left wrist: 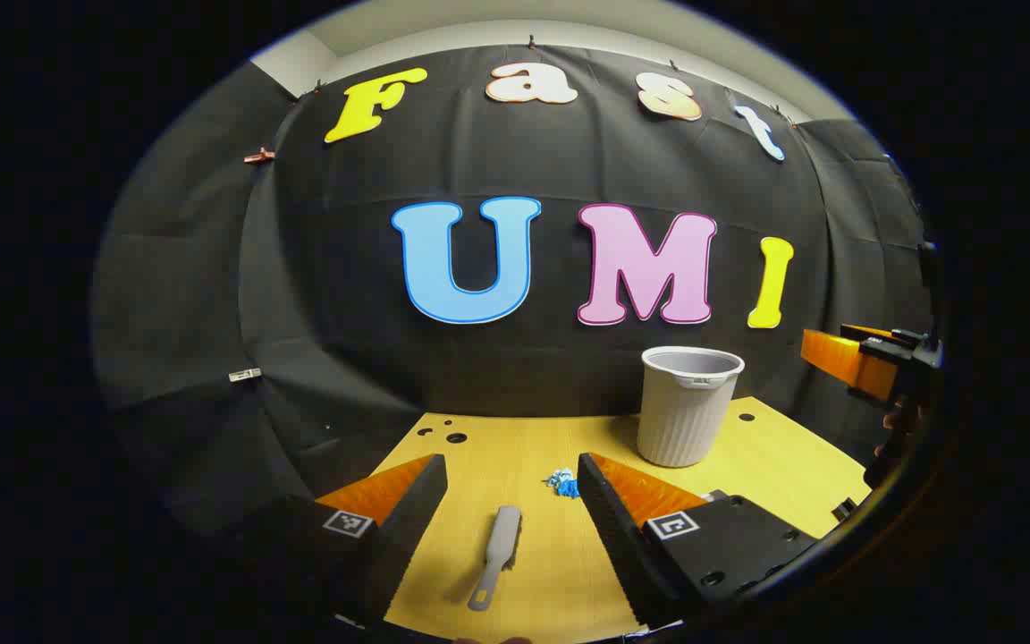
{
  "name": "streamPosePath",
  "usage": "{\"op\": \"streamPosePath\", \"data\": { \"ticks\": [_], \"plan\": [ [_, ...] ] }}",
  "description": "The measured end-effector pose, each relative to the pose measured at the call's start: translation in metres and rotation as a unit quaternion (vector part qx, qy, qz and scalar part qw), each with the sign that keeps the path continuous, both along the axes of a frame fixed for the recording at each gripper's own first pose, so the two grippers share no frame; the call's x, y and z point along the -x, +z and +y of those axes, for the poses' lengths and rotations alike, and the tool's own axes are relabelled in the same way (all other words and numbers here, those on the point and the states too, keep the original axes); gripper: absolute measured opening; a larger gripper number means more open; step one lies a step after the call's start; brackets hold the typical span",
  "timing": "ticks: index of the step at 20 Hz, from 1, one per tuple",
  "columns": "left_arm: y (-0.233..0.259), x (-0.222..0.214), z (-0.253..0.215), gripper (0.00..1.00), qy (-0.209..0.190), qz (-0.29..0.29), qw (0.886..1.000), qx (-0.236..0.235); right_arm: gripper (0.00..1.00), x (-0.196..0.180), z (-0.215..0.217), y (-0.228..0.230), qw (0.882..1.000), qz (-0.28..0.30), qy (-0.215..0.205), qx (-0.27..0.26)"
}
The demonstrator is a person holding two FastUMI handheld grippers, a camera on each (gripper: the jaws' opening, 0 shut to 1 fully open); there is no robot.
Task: Pick up the small broom and dustpan from the desktop, sweep the trash into the dustpan with the broom, and then empty the trash into the garbage bin.
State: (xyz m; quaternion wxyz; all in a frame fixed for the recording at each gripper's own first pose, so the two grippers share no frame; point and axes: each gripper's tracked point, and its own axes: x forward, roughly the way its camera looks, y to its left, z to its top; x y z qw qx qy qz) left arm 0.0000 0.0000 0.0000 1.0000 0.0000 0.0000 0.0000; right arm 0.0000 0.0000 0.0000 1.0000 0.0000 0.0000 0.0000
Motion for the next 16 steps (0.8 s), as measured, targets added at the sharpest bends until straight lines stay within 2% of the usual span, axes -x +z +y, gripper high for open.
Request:
{"op": "streamPosePath", "data": {
  "ticks": [4, 8, 11, 16],
  "plan": [
    [0.011, -0.030, -0.019, 0.95, 0.004, -0.002, 1.000, -0.006, 0.97, -0.034, -0.023, -0.017, 1.000, 0.016, 0.004, -0.016],
    [-0.001, -0.046, -0.027, 0.95, 0.011, 0.034, 0.999, 0.002, 0.99, -0.057, -0.025, -0.038, 0.998, 0.046, 0.015, -0.035],
    [-0.010, -0.050, -0.022, 0.94, 0.023, 0.049, 0.998, -0.013, 0.98, -0.066, -0.019, -0.054, 0.996, 0.072, 0.024, -0.046],
    [-0.024, -0.058, -0.014, 0.95, 0.007, 0.071, 0.997, -0.035, 0.99, -0.064, -0.004, -0.075, 0.992, 0.110, 0.027, -0.055]
  ]
}}
